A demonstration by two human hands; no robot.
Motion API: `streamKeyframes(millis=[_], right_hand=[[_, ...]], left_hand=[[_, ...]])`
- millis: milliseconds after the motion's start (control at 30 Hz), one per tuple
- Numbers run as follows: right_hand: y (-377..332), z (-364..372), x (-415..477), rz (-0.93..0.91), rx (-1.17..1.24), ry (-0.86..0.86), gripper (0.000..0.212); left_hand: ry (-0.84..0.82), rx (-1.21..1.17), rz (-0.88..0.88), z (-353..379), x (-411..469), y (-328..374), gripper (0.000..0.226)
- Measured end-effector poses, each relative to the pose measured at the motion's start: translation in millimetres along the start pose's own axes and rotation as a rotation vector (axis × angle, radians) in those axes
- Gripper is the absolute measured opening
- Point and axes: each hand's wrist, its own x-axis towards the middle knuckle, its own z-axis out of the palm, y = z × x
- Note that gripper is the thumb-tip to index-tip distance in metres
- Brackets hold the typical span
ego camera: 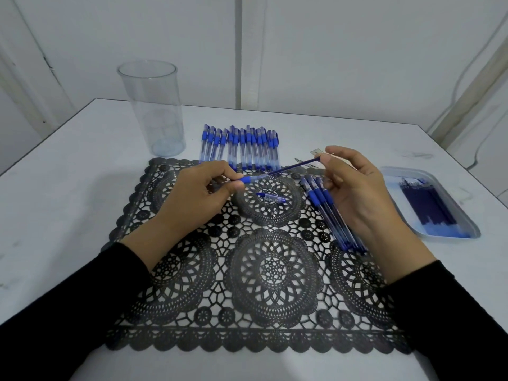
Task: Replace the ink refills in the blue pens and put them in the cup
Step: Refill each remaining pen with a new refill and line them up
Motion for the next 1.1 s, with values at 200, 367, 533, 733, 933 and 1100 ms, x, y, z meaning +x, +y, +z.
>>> streamKeyframes(millis=[200,367,533,733,933,1100], right_hand=[[1,1,1,0.010,0.102,0.088,0.014],[-9,-4,3,-0.001,0.191,0.139,0.020],[-26,-17,3,-0.053,-0.053,0.135,0.020],[-53,-38,-1,-0.166,-0.390,0.200,0.007],[-56,-63,5,-0.115,-0.629,0.255,0.011],[-35,-79,16,-0.048,-0.898,0.341,0.011]], left_hand=[[0.044,-0.021,-0.050,2,-1,2,0.006],[0.038,-0.015,-0.094,2,-1,1,0.004],[0.013,-0.008,-0.021,11,6,14,0.004],[0.006,-0.002,0.077,43,22,40,0.010],[-0.087,-0.064,0.085,85,39,66,0.008],[-0.162,-0.028,0.018,108,50,68,0.008]])
